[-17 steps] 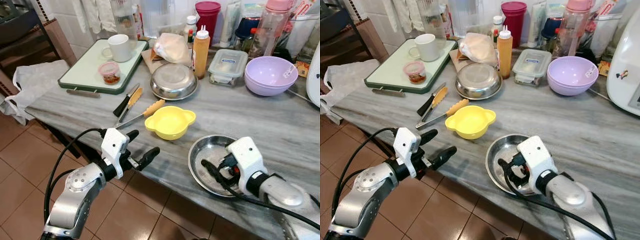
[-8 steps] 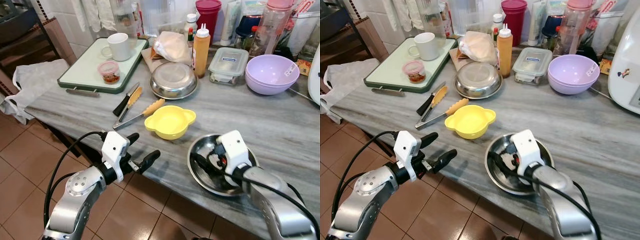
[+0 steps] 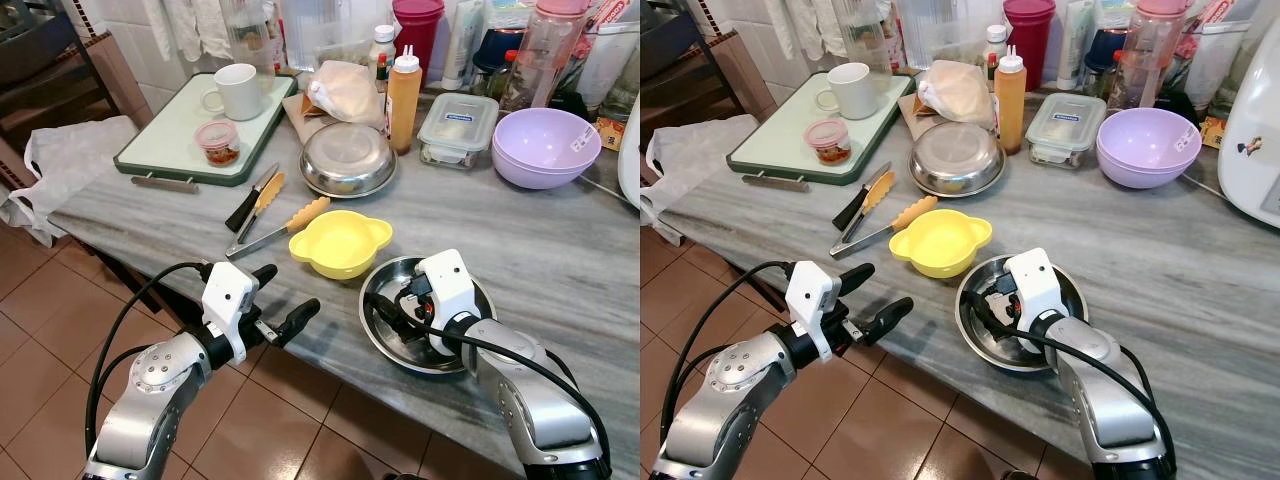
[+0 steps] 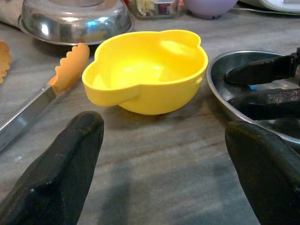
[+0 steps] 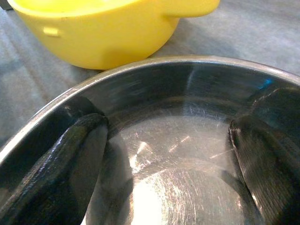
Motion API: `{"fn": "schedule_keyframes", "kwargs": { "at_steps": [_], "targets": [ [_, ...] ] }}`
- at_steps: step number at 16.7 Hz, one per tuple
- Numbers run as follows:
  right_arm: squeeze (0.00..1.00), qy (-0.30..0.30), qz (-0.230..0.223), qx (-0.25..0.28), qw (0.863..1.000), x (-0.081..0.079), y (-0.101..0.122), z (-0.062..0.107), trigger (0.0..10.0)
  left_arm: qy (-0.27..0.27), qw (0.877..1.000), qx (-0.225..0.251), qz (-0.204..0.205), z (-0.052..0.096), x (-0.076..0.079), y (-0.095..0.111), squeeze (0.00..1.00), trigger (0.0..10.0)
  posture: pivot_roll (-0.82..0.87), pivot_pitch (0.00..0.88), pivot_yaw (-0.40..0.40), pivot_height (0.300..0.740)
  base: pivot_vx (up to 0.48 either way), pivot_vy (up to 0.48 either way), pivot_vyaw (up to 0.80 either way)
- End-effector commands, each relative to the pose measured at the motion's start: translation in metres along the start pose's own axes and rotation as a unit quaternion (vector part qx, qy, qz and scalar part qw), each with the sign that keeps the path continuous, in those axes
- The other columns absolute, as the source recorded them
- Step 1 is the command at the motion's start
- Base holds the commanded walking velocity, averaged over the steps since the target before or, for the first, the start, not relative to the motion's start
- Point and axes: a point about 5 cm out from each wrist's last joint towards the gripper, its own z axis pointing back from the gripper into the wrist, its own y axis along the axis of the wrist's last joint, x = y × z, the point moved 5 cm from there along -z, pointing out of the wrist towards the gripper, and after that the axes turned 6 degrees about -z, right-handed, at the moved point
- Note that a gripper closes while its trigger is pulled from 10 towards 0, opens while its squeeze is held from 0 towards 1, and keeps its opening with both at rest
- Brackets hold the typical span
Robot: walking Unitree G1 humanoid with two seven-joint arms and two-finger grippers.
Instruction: Setting the table
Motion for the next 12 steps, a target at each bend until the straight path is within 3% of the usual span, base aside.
{"fn": "schedule_keyframes", "kwargs": {
  "at_steps": [1,8,12],
  "targets": [
    [1.00,0.013,-0.013,-0.007,1.000,-0.005,-0.007,0.001,10.0,0.004,1.000,-0.008,-0.006,0.004,-0.001,-0.001,0.00,10.0,-0.07,0.131,0.104,0.740,0.000,0.000,0.00],
    [1.00,0.024,-0.003,0.022,0.999,-0.012,-0.001,0.003,10.0,-0.005,1.000,-0.001,-0.003,-0.002,0.001,0.001,0.00,10.0,-0.09,0.116,0.101,0.740,0.000,0.000,0.00],
    [1.00,0.009,-0.005,0.112,0.994,-0.010,0.027,0.021,10.0,-0.035,0.999,0.001,0.029,0.006,0.005,0.001,0.00,10.0,-0.09,0.107,0.090,0.740,0.000,0.000,0.00]
  ]
}}
